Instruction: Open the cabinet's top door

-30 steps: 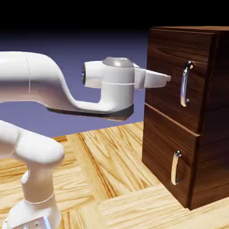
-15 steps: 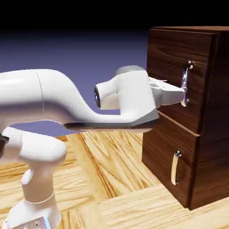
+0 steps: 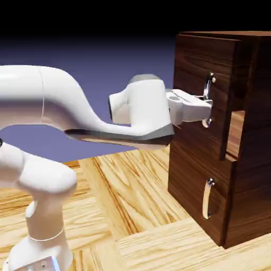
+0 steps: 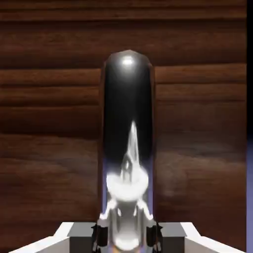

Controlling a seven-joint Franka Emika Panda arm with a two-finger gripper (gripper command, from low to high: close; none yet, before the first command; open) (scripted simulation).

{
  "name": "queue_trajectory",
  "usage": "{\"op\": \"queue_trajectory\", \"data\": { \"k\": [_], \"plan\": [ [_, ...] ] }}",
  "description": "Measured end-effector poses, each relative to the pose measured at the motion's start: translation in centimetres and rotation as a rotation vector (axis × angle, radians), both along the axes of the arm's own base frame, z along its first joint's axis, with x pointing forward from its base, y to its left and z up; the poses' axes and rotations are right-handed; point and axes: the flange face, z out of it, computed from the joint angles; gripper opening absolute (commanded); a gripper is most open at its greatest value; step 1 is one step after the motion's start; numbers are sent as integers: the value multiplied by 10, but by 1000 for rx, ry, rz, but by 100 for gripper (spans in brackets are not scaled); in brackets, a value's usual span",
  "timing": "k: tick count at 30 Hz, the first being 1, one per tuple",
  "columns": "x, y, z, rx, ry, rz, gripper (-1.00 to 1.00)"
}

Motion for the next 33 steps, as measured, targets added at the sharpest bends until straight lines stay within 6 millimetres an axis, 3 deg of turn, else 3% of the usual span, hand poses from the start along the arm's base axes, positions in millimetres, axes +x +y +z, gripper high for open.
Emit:
{"op": "queue_trajectory", "data": {
  "k": [16,33],
  "plan": [
    [-68,58,0,0,0,-256,-100],
    [-104,105,0,1,0,-427,-100]
  ]
}}
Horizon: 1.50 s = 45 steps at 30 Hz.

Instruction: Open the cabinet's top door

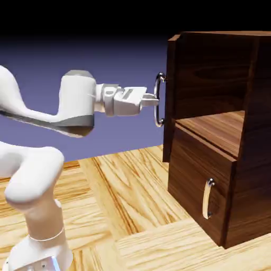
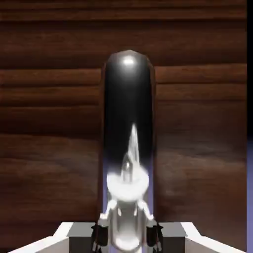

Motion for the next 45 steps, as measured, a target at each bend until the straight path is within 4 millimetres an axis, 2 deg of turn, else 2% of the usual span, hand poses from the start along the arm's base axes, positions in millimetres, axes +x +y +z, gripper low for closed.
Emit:
{"op": "queue_trajectory", "data": {
  "k": [8,18,24,31,37,44,45],
  "plan": [
    [-15,26,0,-1,0,-84,-100],
    [-39,84,0,0,0,-265,-100],
    [-50,131,0,0,-1,-404,-100],
    [-55,199,0,0,-1,-598,-100],
    [-48,255,0,0,-1,-759,-100],
    [-33,310,0,0,-1,-926,-100],
    [-30,317,0,1,0,-945,100]
  ]
}}
